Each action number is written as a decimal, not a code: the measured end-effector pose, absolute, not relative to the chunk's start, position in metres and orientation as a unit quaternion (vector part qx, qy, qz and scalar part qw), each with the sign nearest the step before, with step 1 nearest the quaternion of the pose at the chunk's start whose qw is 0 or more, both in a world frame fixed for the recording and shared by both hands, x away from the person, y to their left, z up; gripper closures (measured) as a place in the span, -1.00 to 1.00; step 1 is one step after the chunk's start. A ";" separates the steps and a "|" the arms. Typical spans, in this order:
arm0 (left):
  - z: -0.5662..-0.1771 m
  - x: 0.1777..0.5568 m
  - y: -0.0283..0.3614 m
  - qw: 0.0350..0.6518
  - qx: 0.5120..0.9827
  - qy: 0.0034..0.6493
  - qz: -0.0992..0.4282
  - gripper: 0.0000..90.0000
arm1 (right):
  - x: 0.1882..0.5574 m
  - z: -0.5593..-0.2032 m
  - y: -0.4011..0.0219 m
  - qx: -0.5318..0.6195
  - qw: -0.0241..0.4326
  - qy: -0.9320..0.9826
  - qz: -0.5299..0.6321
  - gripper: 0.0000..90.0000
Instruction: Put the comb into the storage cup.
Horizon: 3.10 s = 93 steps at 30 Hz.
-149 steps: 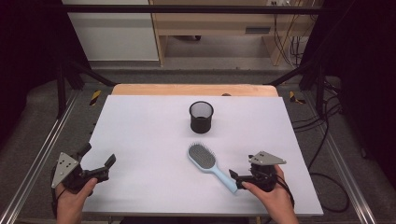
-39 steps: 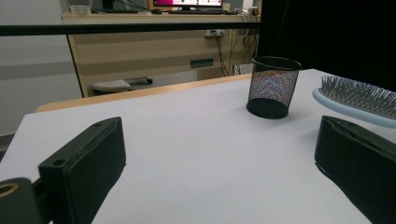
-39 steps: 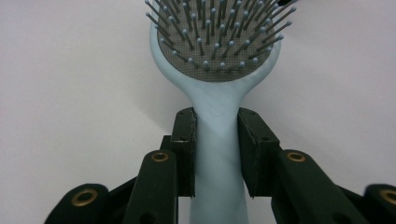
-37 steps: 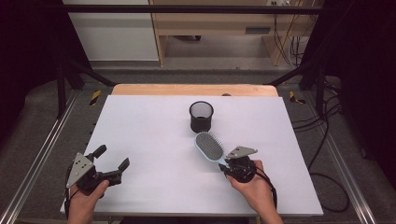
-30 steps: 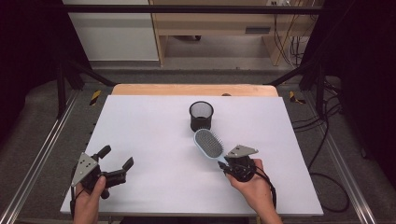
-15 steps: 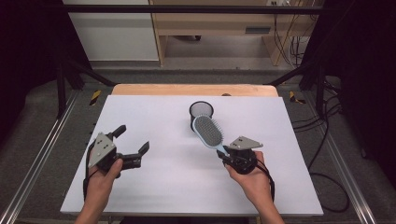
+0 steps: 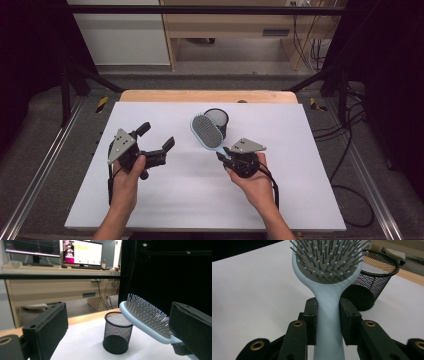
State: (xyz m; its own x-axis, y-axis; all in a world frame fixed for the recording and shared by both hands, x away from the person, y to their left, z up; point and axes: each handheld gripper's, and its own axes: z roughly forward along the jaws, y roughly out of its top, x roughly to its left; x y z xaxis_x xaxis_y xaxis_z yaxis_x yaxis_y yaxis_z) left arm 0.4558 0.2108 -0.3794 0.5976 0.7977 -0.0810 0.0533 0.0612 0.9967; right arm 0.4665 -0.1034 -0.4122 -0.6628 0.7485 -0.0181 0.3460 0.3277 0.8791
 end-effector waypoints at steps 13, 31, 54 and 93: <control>-0.389 0.448 0.199 0.655 0.632 0.333 0.247 -0.94 | 0.460 -0.416 -0.103 0.341 0.222 0.770 0.491 0.54; -0.400 0.450 0.182 0.653 0.649 0.343 0.185 -0.94 | 0.451 -0.415 -0.080 0.303 0.229 0.769 0.514 0.54; -0.405 0.455 0.188 0.682 0.610 0.384 0.129 -0.84 | 0.434 -0.422 -0.043 0.253 0.254 0.778 0.517 0.54; -0.407 0.453 0.199 0.702 0.556 0.438 0.081 -0.10 | 0.431 -0.428 -0.035 0.249 0.244 0.784 0.514 0.54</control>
State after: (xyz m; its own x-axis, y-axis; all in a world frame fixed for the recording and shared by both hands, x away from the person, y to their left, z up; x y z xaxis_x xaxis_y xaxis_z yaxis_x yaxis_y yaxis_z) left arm 0.4529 0.1989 -0.4073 0.6028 0.6004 -0.5255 0.3742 0.3689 0.8508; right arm 0.4307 -0.0351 -0.4276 -0.7575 0.6403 -0.1270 0.1394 0.3487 0.9268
